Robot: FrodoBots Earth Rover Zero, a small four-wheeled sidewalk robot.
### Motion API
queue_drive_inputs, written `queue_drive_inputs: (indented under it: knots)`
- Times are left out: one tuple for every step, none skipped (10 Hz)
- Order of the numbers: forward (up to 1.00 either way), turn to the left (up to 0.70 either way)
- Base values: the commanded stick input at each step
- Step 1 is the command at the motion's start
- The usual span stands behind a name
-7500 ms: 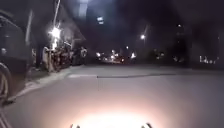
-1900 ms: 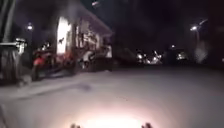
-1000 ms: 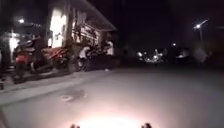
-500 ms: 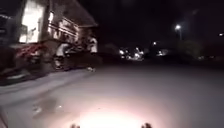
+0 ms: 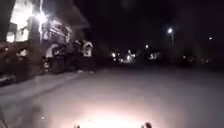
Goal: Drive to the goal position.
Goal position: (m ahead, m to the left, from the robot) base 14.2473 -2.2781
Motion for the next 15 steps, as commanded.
queue_drive_inputs:
  knots:
    - [0.7,0.0]
    - [0.7,0.0]
    - [0.7,0.0]
    - [0.7,0.0]
    - [0.7,0.0]
    - [0.7,0.0]
    - [0.7,0.0]
    - [0.7,-0.13]
    - [0.7,-0.28]
    - [0.7,-0.34]
    - [0.7,-0.35]
    - [0.7,-0.35]
    - [0.7,-0.35]
    - [0.7,-0.25]
    - [0.7,0.0]
